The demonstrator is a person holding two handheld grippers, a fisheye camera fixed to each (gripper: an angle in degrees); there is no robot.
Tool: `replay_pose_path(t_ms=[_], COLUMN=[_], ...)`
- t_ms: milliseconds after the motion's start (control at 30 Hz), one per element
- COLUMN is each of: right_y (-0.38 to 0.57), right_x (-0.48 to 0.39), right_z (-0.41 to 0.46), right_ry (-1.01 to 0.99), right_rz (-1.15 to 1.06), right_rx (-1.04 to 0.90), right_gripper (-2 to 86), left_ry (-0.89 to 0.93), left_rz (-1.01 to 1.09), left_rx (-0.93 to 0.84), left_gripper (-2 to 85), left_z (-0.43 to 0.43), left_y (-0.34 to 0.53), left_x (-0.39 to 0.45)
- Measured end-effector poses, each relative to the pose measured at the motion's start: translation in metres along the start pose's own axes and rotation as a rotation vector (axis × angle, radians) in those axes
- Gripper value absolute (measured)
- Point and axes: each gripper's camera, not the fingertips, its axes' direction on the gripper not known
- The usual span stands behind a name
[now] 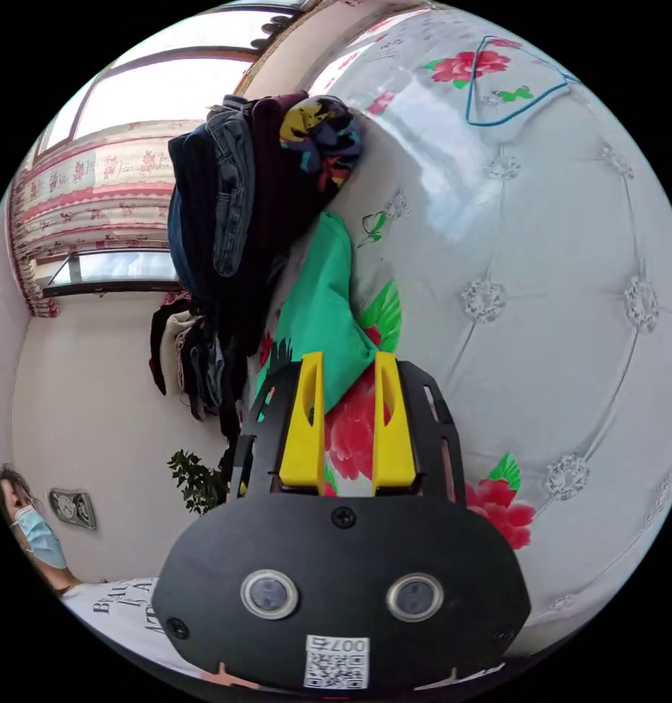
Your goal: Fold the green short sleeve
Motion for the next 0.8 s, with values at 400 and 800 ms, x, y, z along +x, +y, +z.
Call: replay_pose_path(t_ms=[400, 800], right_y=[0.002, 0.149], right_x=[0.039, -0.224], right_z=[0.057, 0.252], right_ry=[-0.162, -0.253], right_rz=[0.143, -0.859], right_rx=[0.106, -0.467], right_gripper=[8.5, 8.4], left_ry=[0.018, 0.109], left_rz=[-0.084, -0.088], left_rx=[-0.069, 0.020], left_gripper=[9.2, 11.2], left_z=[0.014, -0.039], left_y=[0.020, 0.057], left_x=[-0.027, -0.058])
